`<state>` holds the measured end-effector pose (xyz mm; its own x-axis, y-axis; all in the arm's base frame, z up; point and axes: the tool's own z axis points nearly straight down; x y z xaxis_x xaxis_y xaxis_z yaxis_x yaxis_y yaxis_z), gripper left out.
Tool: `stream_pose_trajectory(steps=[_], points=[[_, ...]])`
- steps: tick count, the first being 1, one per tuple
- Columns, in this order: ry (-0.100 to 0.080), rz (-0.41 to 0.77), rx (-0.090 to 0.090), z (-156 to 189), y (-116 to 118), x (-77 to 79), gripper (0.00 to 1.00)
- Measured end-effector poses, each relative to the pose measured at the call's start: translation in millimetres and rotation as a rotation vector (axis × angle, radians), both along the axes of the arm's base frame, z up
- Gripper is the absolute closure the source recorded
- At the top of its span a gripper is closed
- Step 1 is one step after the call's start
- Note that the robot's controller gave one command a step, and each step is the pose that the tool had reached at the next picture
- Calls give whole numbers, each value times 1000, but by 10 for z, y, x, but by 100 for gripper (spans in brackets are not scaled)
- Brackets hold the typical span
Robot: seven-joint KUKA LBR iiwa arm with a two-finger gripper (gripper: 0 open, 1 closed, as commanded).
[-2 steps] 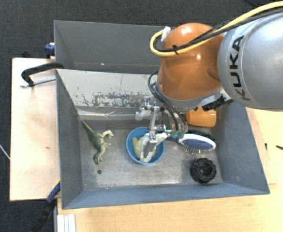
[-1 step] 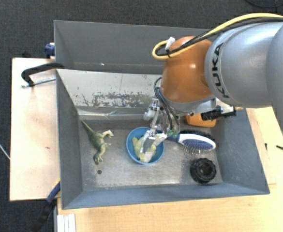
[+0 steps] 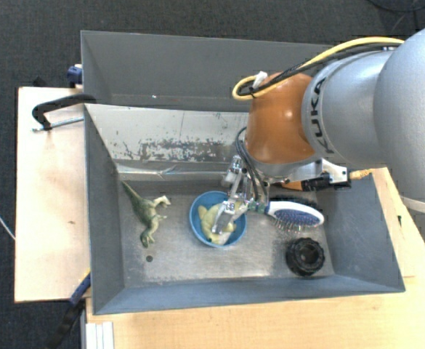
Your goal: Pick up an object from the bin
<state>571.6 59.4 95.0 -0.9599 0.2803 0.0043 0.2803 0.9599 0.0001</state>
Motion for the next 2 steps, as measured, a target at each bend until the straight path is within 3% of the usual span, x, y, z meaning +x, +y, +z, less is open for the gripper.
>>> stream_pose_trajectory(steps=[1,2], points=[[-12,2,3,52,24,27,100],[-19,-208,7,-89,105,114,100]])
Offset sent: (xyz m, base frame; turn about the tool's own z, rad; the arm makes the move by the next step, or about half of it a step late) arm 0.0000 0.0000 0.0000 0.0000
